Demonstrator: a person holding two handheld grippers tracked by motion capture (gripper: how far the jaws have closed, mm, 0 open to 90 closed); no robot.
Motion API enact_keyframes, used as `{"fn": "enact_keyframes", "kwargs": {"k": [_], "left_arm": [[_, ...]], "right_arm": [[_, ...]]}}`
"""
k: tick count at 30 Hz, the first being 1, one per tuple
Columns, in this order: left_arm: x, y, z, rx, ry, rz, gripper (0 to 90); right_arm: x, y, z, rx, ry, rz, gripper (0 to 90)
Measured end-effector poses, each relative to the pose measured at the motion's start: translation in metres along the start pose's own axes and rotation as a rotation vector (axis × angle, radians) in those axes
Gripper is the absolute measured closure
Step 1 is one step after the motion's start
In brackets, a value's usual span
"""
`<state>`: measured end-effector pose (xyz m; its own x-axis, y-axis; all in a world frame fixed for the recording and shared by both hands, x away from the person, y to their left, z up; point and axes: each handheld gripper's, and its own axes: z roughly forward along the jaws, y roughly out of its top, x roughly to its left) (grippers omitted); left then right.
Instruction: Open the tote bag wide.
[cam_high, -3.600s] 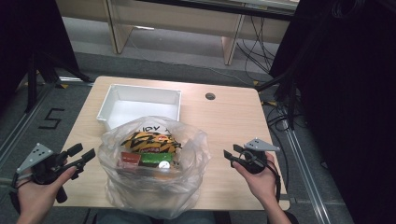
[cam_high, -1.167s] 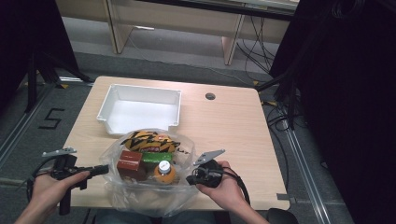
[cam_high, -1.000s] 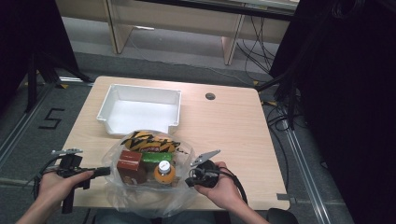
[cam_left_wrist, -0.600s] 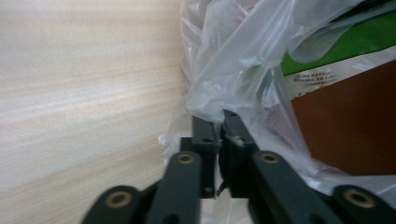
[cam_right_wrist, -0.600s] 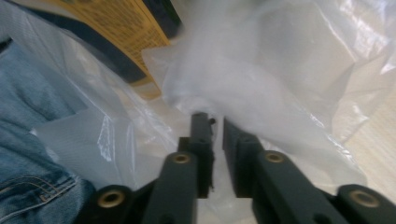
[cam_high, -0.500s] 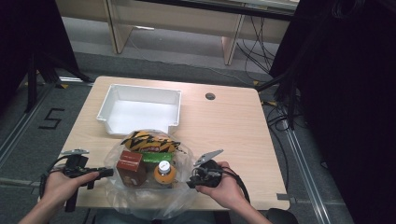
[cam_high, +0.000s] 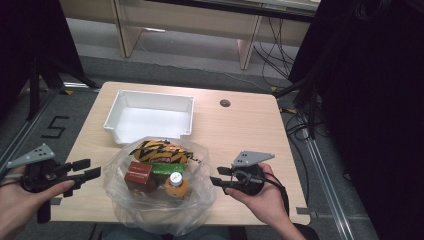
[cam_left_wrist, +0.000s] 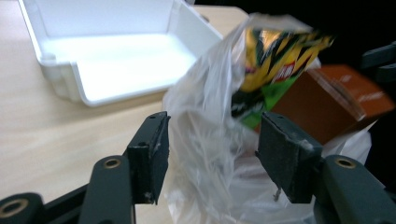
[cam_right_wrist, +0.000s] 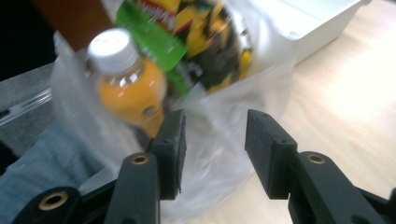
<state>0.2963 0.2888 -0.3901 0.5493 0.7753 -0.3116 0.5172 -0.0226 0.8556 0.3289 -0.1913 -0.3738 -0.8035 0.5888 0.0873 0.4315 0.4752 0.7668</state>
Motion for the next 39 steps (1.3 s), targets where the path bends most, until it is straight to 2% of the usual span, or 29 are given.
{"fn": "enact_keyframes", "kwargs": {"k": [3,5,6,8,11,12,14,15,16,17,19,20,21,23,24,25,26,27,29,30,32,33,34,35,36,37,39], "left_arm": [[0.002,0.013,0.003,0.018,0.006,0.036,43.3],[0.005,0.018,0.012,0.038,-0.001,0.052,43.4],[0.008,0.019,0.019,0.060,-0.015,0.064,43.4],[0.013,0.020,0.032,0.097,-0.060,0.073,43.4],[0.016,0.020,0.047,0.152,-0.106,0.099,44.0],[0.016,0.020,0.051,0.154,-0.117,0.105,44.6],[0.017,0.021,0.059,0.155,-0.143,0.106,48.1],[0.018,0.021,0.062,0.165,-0.146,0.105,50.8],[0.019,0.021,0.066,0.167,-0.143,0.118,53.9],[0.019,0.021,0.069,0.184,-0.152,0.122,59.7],[0.020,0.020,0.075,0.198,-0.158,0.124,67.5],[0.021,0.018,0.079,0.216,-0.147,0.128,70.8],[0.022,0.017,0.081,0.223,-0.142,0.122,75.1],[0.026,0.014,0.087,0.255,-0.125,0.109,80.5],[0.027,0.012,0.089,0.262,-0.122,0.106,81.7],[0.030,0.008,0.094,0.272,-0.101,0.100,83.2],[0.032,0.006,0.096,0.275,-0.088,0.096,85.0],[0.034,0.004,0.098,0.282,-0.089,0.089,86.1],[0.038,0.000,0.104,0.299,-0.076,0.082,87.6],[0.039,-0.003,0.107,0.304,-0.056,0.082,87.9],[0.042,-0.007,0.113,0.322,-0.042,0.083,88.0],[0.043,-0.010,0.116,0.325,-0.032,0.084,88.0],[0.044,-0.011,0.118,0.330,-0.025,0.084,88.0],[0.046,-0.013,0.120,0.365,-0.019,0.121,88.1],[0.047,-0.016,0.123,0.365,-0.016,0.119,88.2],[0.047,-0.018,0.126,0.387,-0.010,0.115,88.3],[0.048,-0.024,0.134,0.383,0.003,0.102,88.3]], "right_arm": [[-0.008,0.011,0.006,-0.016,-0.011,0.016,56.4],[-0.017,0.018,0.013,-0.027,-0.024,-0.006,55.7],[-0.021,0.022,0.018,-0.026,-0.028,-0.010,55.2],[-0.027,0.027,0.027,-0.026,-0.033,0.014,54.6],[-0.037,0.034,0.039,-0.013,-0.030,0.004,53.6],[-0.040,0.035,0.044,-0.023,-0.033,0.003,53.4],[-0.046,0.037,0.051,0.005,-0.030,0.008,53.5],[-0.048,0.037,0.055,0.014,-0.030,0.018,55.2],[-0.051,0.038,0.060,0.018,-0.017,-0.005,58.0],[-0.051,0.039,0.063,0.022,-0.016,0.005,66.7],[-0.051,0.039,0.069,0.040,0.007,-0.003,77.7],[-0.051,0.039,0.073,0.029,0.008,-0.010,81.7],[-0.051,0.038,0.074,0.063,0.014,0.008,86.4],[-0.054,0.036,0.079,0.073,0.017,0.026,90.0],[-0.054,0.035,0.082,0.067,0.014,0.034,90.0],[-0.055,0.033,0.084,0.062,0.004,0.037,90.0],[-0.057,0.031,0.088,0.059,-0.008,0.025,90.0],[-0.057,0.030,0.090,0.071,-0.013,0.031,90.0],[-0.058,0.028,0.095,0.067,-0.033,0.031,90.0],[-0.060,0.028,0.096,0.099,-0.029,0.022,90.0],[-0.061,0.025,0.104,0.083,-0.067,0.026,90.0],[-0.063,0.025,0.104,0.118,-0.048,0.024,90.0],[-0.064,0.023,0.109,0.105,-0.055,0.015,90.0],[-0.065,0.022,0.112,0.108,-0.065,0.002,90.0],[-0.067,0.020,0.116,0.119,-0.068,0.006,90.0],[-0.069,0.020,0.118,0.131,-0.070,0.008,90.0],[-0.073,0.017,0.124,0.154,-0.076,0.006,90.0]]}}
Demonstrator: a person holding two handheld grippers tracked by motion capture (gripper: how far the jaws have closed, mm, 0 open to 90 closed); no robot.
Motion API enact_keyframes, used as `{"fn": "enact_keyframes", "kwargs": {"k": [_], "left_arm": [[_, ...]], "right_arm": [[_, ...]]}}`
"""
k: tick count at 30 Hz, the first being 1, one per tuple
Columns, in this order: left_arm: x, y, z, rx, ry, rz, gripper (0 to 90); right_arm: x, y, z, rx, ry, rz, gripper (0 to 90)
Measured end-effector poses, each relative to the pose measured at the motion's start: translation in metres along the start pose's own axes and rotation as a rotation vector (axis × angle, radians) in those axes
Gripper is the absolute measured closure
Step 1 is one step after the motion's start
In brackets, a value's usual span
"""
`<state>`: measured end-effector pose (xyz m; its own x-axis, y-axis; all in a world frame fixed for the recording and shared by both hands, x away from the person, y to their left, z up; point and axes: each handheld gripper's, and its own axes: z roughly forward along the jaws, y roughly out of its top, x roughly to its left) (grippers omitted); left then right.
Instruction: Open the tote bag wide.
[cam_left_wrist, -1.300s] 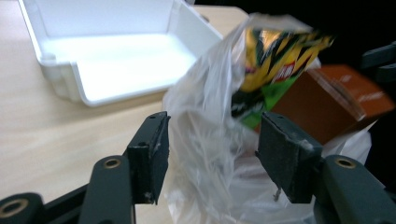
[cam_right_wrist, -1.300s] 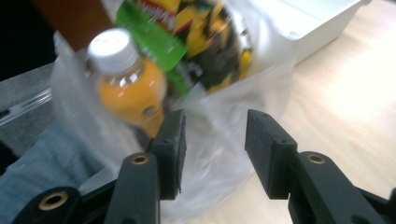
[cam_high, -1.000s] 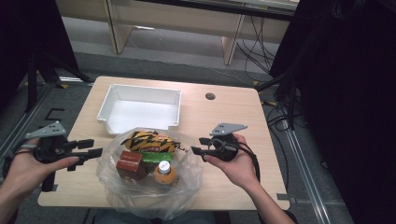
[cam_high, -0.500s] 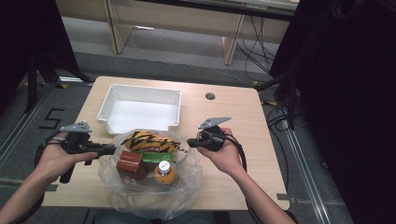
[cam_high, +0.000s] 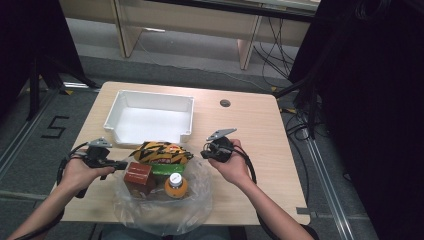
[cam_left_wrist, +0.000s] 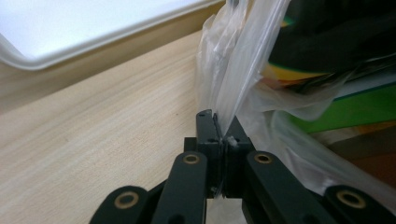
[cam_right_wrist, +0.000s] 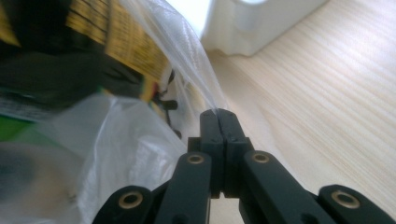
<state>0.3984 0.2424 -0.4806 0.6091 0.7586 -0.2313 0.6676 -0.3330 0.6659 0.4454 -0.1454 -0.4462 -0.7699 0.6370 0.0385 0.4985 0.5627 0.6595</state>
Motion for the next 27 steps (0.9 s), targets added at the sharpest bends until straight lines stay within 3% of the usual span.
{"fn": "enact_keyframes", "kwargs": {"k": [1,2,4,5,6,7,8,9,12,13,15,16,17,19,21,23,24,25,27], "left_arm": [[0.002,-0.001,0.003,0.023,-0.006,0.007,88.3],[0.001,-0.001,0.007,0.016,0.002,-0.018,88.3],[0.003,-0.002,0.013,0.036,0.019,0.003,88.2],[0.003,-0.002,0.015,0.054,0.041,0.005,88.1],[0.004,-0.002,0.018,0.050,0.040,0.004,88.0],[0.004,-0.002,0.021,0.035,0.035,-0.015,87.9],[0.005,-0.003,0.024,0.028,0.057,-0.024,87.7],[0.005,-0.003,0.025,0.041,0.060,-0.020,87.4],[0.008,-0.005,0.027,0.046,0.057,-0.018,85.6],[0.008,-0.007,0.029,0.018,0.063,-0.019,84.4],[0.006,-0.007,0.027,0.018,0.069,-0.027,81.2],[0.005,-0.007,0.024,0.022,0.079,-0.026,78.6],[0.004,-0.007,0.019,-0.004,0.095,-0.040,73.8],[0.001,-0.007,0.007,-0.048,0.113,-0.047,60.1],[-0.004,-0.007,-0.015,-0.103,0.130,-0.042,52.7],[-0.012,-0.009,-0.035,-0.169,0.146,-0.028,51.3],[-0.015,-0.009,-0.042,-0.178,0.151,-0.012,51.1],[-0.020,-0.010,-0.049,-0.214,0.149,-0.017,51.3],[-0.027,-0.013,-0.060,-0.217,0.133,0.023,53.2]], "right_arm": [[-0.002,-0.001,0.005,0.003,-0.007,0.004,90.0],[-0.003,-0.002,0.007,0.014,-0.008,0.020,90.0],[-0.007,-0.004,0.015,0.005,-0.029,-0.014,90.0],[-0.006,-0.004,0.016,0.039,-0.020,0.016,90.0],[-0.006,-0.006,0.020,0.034,-0.028,0.043,90.0],[-0.009,-0.007,0.022,0.054,-0.032,0.038,90.0],[-0.010,-0.008,0.025,0.052,-0.041,0.036,90.0],[-0.012,-0.008,0.026,0.061,-0.032,0.067,90.0],[-0.016,-0.011,0.033,0.046,-0.039,0.069,90.0],[-0.016,-0.011,0.032,0.062,-0.030,0.092,90.0],[-0.016,-0.013,0.032,0.066,-0.042,0.060,89.0],[-0.014,-0.012,0.030,0.075,-0.035,0.086,86.5],[-0.014,-0.013,0.029,0.037,-0.049,0.067,83.5],[-0.011,-0.010,0.013,0.022,-0.058,0.073,77.0],[-0.007,-0.008,-0.005,-0.011,-0.060,0.086,74.1],[-0.002,-0.007,-0.029,-0.072,-0.057,0.047,72.9],[0.001,-0.007,-0.040,-0.085,-0.047,0.032,72.7],[0.005,-0.009,-0.042,-0.148,-0.049,0.029,72.7],[0.017,-0.012,-0.059,-0.129,0.001,-0.004,72.7]]}}
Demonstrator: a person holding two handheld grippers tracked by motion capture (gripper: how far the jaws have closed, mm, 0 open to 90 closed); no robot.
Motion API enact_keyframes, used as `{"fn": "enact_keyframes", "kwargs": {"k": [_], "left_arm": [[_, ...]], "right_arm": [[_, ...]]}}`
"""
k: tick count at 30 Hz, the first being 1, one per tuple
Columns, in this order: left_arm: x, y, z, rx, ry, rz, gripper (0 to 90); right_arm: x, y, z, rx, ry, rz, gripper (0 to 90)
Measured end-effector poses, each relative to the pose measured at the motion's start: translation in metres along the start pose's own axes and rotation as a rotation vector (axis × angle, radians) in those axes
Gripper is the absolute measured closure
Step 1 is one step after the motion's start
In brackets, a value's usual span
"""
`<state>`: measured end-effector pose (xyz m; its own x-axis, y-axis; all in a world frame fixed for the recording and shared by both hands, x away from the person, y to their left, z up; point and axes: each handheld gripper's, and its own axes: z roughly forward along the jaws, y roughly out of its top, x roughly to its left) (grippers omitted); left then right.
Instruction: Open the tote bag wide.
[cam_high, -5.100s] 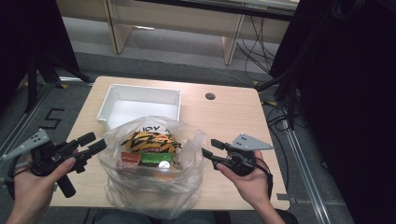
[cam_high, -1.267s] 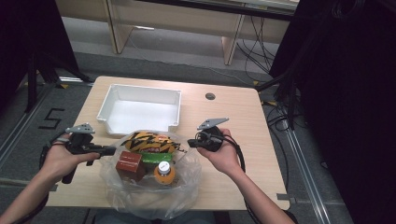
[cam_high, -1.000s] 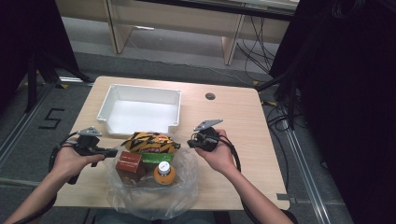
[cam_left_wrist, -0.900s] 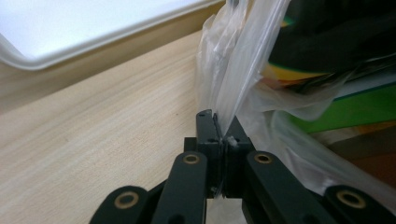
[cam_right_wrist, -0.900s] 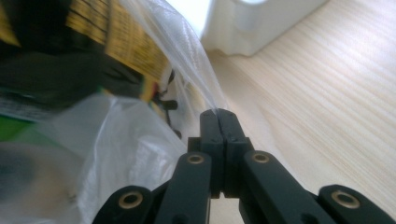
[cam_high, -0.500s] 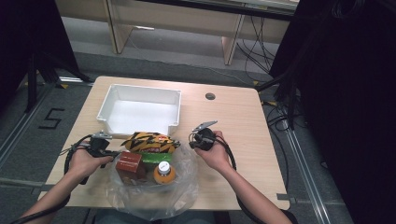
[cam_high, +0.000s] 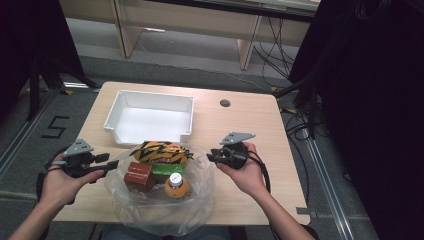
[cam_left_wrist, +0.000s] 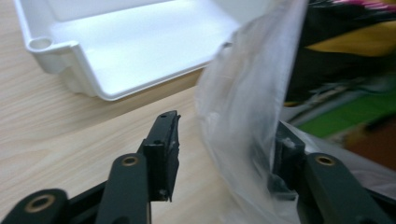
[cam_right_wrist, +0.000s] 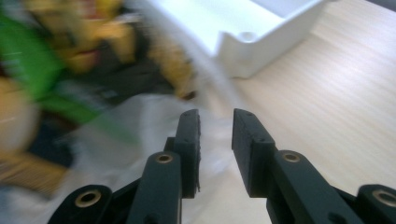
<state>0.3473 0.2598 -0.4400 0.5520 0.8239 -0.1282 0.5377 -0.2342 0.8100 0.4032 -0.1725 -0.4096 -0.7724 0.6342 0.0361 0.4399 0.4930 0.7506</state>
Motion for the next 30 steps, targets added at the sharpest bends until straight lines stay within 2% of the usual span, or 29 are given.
{"fn": "enact_keyframes", "kwargs": {"k": [1,2,3,4,5,6,7,9,10,11,13,16,17,19,21,22,23,25,26,27,28,30], "left_arm": [[-0.005,-0.001,-0.002,-0.011,-0.017,0.005,55.3],[-0.009,-0.004,-0.002,0.004,-0.034,0.013,56.2],[-0.011,-0.006,0.000,0.025,-0.046,0.021,56.3],[-0.011,-0.008,0.003,0.056,-0.047,0.042,56.4],[-0.014,-0.010,0.008,0.035,-0.044,0.014,57.2],[-0.011,-0.012,0.011,0.085,-0.050,0.048,57.9],[-0.011,-0.014,0.016,0.102,-0.043,0.052,58.5],[-0.009,-0.016,0.027,0.146,-0.051,0.048,59.6],[-0.005,-0.017,0.031,0.190,-0.040,0.072,59.8],[-0.004,-0.019,0.034,0.192,-0.029,0.065,60.0],[0.002,-0.023,0.042,0.228,-0.023,0.059,60.1],[0.006,-0.030,0.049,0.233,-0.022,0.017,59.2],[0.006,-0.031,0.049,0.239,-0.026,0.018,58.4],[0.006,-0.030,0.046,0.207,-0.026,-0.005,55.6],[0.007,-0.027,0.038,0.181,-0.027,-0.015,50.1],[0.006,-0.026,0.034,0.151,-0.030,-0.042,47.4],[0.006,-0.025,0.030,0.117,-0.015,-0.055,44.4],[0.007,-0.023,0.019,0.080,-0.013,-0.059,39.4],[0.006,-0.022,0.013,0.046,-0.008,-0.067,38.0],[0.007,-0.020,0.007,0.040,-0.008,-0.059,36.2],[0.004,-0.018,0.004,-0.002,-0.006,-0.090,34.7],[0.003,-0.014,-0.004,-0.038,-0.013,-0.086,33.3]], "right_arm": [[0.006,-0.002,-0.002,-0.002,0.013,0.003,72.7],[0.012,-0.004,-0.005,0.007,0.035,-0.018,72.6],[0.020,-0.008,-0.004,0.040,0.056,-0.029,72.5],[0.026,-0.011,-0.002,0.049,0.063,-0.037,72.6],[0.030,-0.015,0.002,0.049,0.068,-0.043,72.6],[0.032,-0.018,0.005,0.065,0.077,-0.045,72.6],[0.034,-0.022,0.009,0.087,0.080,-0.034,72.6],[0.034,-0.030,0.019,0.137,0.080,-0.019,72.6],[0.034,-0.033,0.021,0.183,0.095,-0.014,72.6],[0.032,-0.037,0.027,0.186,0.096,-0.024,72.7],[0.030,-0.042,0.033,0.203,0.102,-0.010,72.9],[0.018,-0.048,0.040,0.256,0.088,0.007,73.3],[0.015,-0.050,0.041,0.264,0.088,0.017,73.3],[0.013,-0.052,0.042,0.277,0.081,0.031,73.0],[0.012,-0.052,0.040,0.259,0.083,0.030,72.3],[0.013,-0.051,0.038,0.248,0.082,0.034,71.9],[0.014,-0.050,0.037,0.215,0.085,0.045,71.5],[0.015,-0.044,0.029,0.189,0.072,0.046,70.5],[0.014,-0.042,0.025,0.167,0.070,0.031,70.4],[0.015,-0.039,0.018,0.152,0.061,0.052,70.1],[0.016,-0.036,0.014,0.122,0.068,0.055,70.1],[0.017,-0.030,0.003,0.074,0.060,0.038,70.0]]}}
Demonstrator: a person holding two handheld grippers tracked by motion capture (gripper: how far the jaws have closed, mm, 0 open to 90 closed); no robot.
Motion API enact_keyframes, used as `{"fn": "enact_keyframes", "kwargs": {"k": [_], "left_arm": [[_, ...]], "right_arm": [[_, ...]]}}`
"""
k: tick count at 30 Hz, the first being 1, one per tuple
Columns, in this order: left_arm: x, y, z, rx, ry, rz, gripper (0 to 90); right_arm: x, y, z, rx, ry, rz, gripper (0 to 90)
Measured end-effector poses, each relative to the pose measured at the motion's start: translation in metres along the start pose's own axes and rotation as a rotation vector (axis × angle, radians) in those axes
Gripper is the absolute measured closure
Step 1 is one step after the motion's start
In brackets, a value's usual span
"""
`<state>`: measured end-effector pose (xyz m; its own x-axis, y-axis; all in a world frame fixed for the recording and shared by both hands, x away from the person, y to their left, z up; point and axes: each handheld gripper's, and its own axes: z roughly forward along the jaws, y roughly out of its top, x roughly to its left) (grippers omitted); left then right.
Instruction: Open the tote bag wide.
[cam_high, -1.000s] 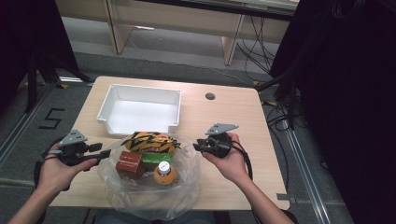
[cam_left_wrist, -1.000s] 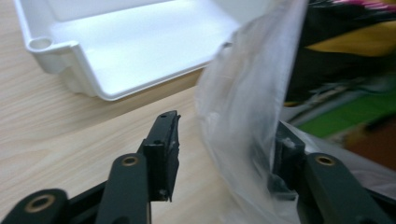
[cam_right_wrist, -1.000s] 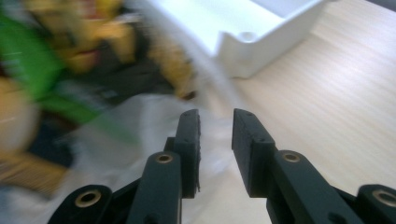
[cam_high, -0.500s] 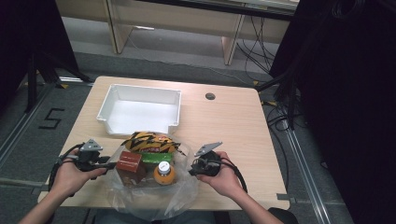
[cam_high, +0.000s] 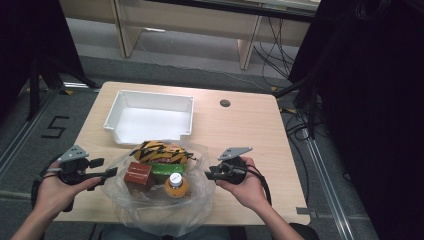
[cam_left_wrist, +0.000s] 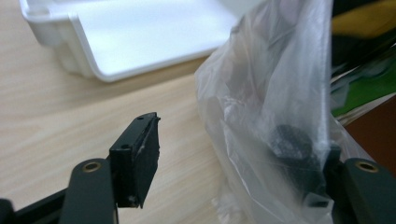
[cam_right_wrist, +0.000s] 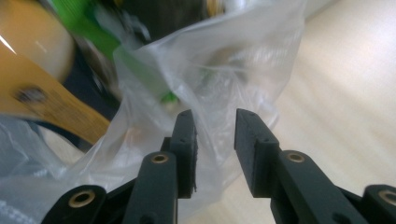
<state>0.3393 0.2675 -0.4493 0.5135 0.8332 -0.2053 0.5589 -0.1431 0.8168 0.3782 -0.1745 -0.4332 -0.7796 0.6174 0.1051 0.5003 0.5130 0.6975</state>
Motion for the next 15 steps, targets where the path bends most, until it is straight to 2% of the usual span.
{"fn": "enact_keyframes", "kwargs": {"k": [2,3,5,6,8,10,11,12,13,15], "left_arm": [[-0.002,0.005,-0.005,-0.023,-0.010,0.016,32.2],[-0.003,0.008,-0.006,-0.036,-0.015,0.019,32.0],[-0.004,0.014,-0.009,-0.052,-0.025,0.024,31.7],[-0.005,0.017,-0.009,-0.060,-0.034,0.021,31.8],[-0.005,0.023,-0.011,-0.066,-0.041,0.041,32.5],[-0.005,0.027,-0.012,-0.077,-0.058,0.044,34.2],[-0.006,0.028,-0.012,-0.079,-0.066,0.040,35.4],[-0.005,0.029,-0.011,-0.077,-0.070,0.052,37.5],[-0.005,0.028,-0.009,-0.071,-0.071,0.056,42.3],[-0.004,0.026,-0.002,-0.034,-0.075,0.064,50.8]], "right_arm": [[0.000,0.008,-0.010,-0.041,0.000,-0.028,70.0],[0.002,0.010,-0.014,-0.046,-0.006,-0.006,69.9],[-0.001,0.019,-0.021,-0.088,-0.019,-0.038,69.6],[-0.003,0.022,-0.023,-0.105,-0.031,-0.037,69.4],[-0.006,0.029,-0.027,-0.116,-0.038,-0.036,68.8],[-0.006,0.034,-0.031,-0.138,-0.032,-0.040,67.9],[-0.006,0.036,-0.033,-0.132,-0.014,-0.068,66.5],[-0.004,0.036,-0.036,-0.115,-0.017,-0.074,65.3],[-0.002,0.036,-0.037,-0.096,-0.007,-0.089,68.6],[0.000,0.033,-0.037,-0.088,-0.009,-0.102,82.7]]}}
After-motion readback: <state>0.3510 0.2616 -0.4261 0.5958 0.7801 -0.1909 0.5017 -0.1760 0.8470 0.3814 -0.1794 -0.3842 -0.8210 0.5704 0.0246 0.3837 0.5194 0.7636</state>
